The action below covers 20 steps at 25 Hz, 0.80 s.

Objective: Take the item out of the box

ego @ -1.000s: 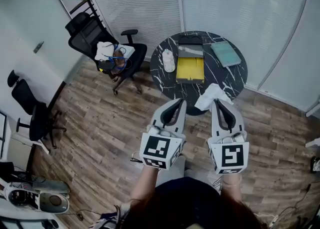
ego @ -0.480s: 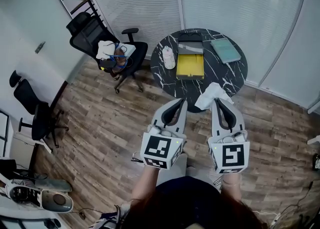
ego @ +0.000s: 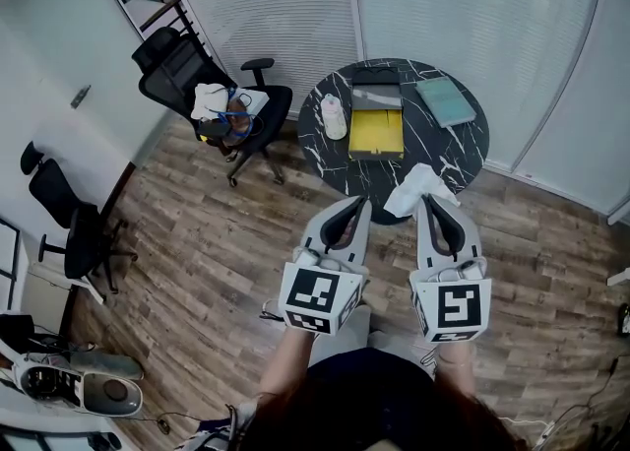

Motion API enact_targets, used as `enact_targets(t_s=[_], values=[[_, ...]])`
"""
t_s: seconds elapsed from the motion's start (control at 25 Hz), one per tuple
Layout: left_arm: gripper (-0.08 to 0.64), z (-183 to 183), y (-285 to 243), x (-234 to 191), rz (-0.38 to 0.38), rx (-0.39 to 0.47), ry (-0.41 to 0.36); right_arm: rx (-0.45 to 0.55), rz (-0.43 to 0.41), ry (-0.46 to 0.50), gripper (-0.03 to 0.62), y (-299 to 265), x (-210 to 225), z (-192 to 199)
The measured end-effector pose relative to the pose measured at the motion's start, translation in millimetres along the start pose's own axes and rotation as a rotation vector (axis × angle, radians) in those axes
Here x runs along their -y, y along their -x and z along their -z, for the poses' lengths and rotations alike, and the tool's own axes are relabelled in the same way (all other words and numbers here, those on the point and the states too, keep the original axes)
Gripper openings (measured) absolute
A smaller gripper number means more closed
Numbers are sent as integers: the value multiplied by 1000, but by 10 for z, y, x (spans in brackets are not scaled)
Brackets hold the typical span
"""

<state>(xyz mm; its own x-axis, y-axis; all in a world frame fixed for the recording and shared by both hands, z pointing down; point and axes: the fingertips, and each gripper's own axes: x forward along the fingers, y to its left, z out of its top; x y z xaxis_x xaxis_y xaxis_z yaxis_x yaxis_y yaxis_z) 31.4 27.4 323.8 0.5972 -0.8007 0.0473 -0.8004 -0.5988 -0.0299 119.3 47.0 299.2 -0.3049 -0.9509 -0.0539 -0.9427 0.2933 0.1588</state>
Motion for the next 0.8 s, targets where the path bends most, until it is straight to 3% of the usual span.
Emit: enact_targets(t_s=[0.8], values=[[26, 35, -135, -284, 7, 1, 12, -15, 8, -3, 25, -302, -42, 52]])
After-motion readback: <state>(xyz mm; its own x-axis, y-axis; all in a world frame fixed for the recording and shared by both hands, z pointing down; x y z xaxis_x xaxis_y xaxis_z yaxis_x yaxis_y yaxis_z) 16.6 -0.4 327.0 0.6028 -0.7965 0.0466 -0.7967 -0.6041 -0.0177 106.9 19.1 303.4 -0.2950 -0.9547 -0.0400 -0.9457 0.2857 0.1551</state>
